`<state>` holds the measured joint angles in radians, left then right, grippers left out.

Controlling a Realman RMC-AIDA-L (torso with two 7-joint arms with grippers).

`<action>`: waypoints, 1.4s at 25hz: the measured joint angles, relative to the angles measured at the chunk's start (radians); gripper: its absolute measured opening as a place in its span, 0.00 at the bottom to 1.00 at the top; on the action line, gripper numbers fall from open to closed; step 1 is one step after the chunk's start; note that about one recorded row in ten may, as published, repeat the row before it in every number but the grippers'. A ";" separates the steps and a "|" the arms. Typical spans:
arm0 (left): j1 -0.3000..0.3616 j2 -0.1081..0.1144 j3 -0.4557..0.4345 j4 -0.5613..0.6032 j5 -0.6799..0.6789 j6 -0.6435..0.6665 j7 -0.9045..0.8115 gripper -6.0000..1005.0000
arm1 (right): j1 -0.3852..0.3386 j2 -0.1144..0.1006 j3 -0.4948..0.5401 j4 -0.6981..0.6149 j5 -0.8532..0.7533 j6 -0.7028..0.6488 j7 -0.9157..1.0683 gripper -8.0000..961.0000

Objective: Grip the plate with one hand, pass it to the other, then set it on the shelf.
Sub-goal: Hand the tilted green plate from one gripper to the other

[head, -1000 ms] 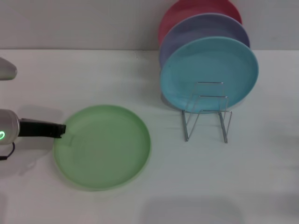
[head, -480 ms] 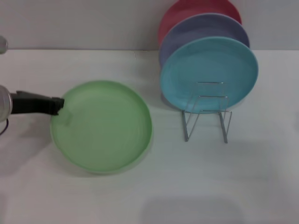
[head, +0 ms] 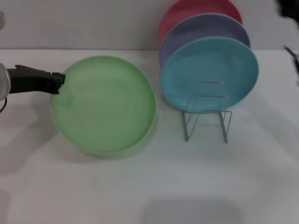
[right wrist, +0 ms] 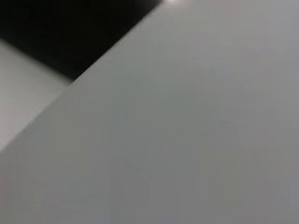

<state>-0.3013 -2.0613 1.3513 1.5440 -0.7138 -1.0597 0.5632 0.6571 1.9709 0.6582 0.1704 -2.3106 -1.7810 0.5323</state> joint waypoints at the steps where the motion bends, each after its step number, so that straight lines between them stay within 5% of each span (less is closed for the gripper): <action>1: 0.003 0.000 0.000 0.012 0.000 -0.002 0.000 0.03 | 0.068 -0.032 0.000 0.010 -0.075 0.085 0.082 0.86; 8: -0.001 -0.001 0.000 0.021 0.001 -0.003 -0.001 0.03 | 0.233 -0.061 0.014 0.012 -0.164 0.206 0.104 0.86; 14: 0.004 -0.002 0.002 0.021 0.002 -0.001 -0.006 0.03 | 0.208 -0.041 0.097 0.024 -0.163 0.250 0.000 0.86; 17: 0.006 -0.003 0.001 0.016 0.002 0.001 -0.009 0.03 | 0.186 -0.048 0.123 0.056 -0.165 0.317 0.007 0.86; 20: 0.006 -0.003 0.002 0.013 0.002 0.002 -0.011 0.03 | 0.180 -0.100 0.155 0.152 -0.194 0.458 0.031 0.86; 21: 0.005 -0.003 0.004 0.013 0.002 0.001 -0.012 0.03 | 0.175 -0.161 0.189 0.267 -0.251 0.585 0.052 0.86; 22: 0.005 -0.003 0.004 0.013 0.002 0.001 -0.012 0.03 | 0.175 -0.161 0.189 0.267 -0.251 0.585 0.052 0.86; 23: 0.003 -0.004 0.006 0.012 0.002 0.000 -0.013 0.03 | 0.161 -0.211 0.258 0.411 -0.344 0.734 0.081 0.86; 25: 0.002 -0.004 0.007 0.012 0.002 0.000 -0.013 0.03 | 0.148 -0.225 0.309 0.488 -0.419 0.830 0.104 0.86; 27: 0.001 -0.006 0.010 0.011 -0.001 0.001 -0.015 0.03 | 0.100 -0.253 0.432 0.731 -0.598 1.148 0.154 0.86; 28: 0.001 -0.006 0.010 0.011 -0.001 0.001 -0.015 0.03 | 0.100 -0.253 0.432 0.731 -0.598 1.148 0.154 0.86; 31: 0.000 -0.007 0.011 0.011 -0.005 0.006 -0.015 0.03 | 0.078 -0.310 0.434 0.987 -0.625 1.496 0.153 0.86; 35: -0.002 -0.007 0.011 0.012 -0.005 0.012 -0.016 0.03 | 0.074 -0.325 0.438 1.124 -0.612 1.721 0.125 0.86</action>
<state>-0.3029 -2.0681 1.3620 1.5555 -0.7191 -1.0478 0.5476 0.7314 1.6456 1.0966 1.2942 -2.9230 -0.0596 0.6577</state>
